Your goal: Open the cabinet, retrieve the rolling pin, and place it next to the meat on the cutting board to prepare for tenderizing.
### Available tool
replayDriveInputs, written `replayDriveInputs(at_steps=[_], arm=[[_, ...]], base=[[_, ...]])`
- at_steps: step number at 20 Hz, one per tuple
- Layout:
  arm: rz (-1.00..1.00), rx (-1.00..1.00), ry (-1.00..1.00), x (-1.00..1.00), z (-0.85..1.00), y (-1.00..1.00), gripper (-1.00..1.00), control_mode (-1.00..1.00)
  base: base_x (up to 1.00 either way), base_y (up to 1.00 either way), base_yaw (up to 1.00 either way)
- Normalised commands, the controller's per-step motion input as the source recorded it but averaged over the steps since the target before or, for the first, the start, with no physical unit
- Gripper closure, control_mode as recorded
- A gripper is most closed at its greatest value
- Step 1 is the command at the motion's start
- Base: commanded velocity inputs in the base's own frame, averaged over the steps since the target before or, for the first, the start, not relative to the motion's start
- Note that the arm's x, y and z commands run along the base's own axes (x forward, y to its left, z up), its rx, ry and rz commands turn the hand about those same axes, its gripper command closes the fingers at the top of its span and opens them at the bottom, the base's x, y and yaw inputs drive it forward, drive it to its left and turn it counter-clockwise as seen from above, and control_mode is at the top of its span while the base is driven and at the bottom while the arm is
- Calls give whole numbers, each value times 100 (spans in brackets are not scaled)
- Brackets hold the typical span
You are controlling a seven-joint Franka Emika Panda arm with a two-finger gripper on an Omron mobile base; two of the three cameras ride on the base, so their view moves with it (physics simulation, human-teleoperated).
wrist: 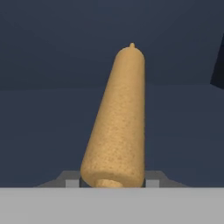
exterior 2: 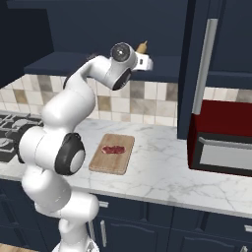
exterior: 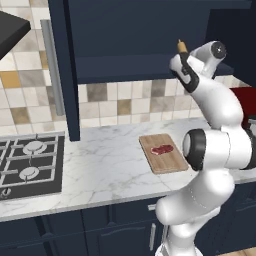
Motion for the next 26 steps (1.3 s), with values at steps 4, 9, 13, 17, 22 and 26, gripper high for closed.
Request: replayDriveInputs(at_steps=[4, 9, 13, 17, 22, 26], arm=[[-3, 0, -14, -96, 0, 4, 100, -100], [-5, 1, -9, -99, 6, 2, 100, -100], [-3, 5, -1, -100, 31, 3, 100, -100], [1, 4, 0, -93, 33, 0, 100, -100], [7, 2, 0, -71, 16, 1, 100, -100], [10, -2, 0, -54, -1, 16, 100, -100]], base=[[0, 0, 0], [0, 0, 0], [0, 0, 0], [0, 0, 0], [0, 0, 0], [0, 0, 0]])
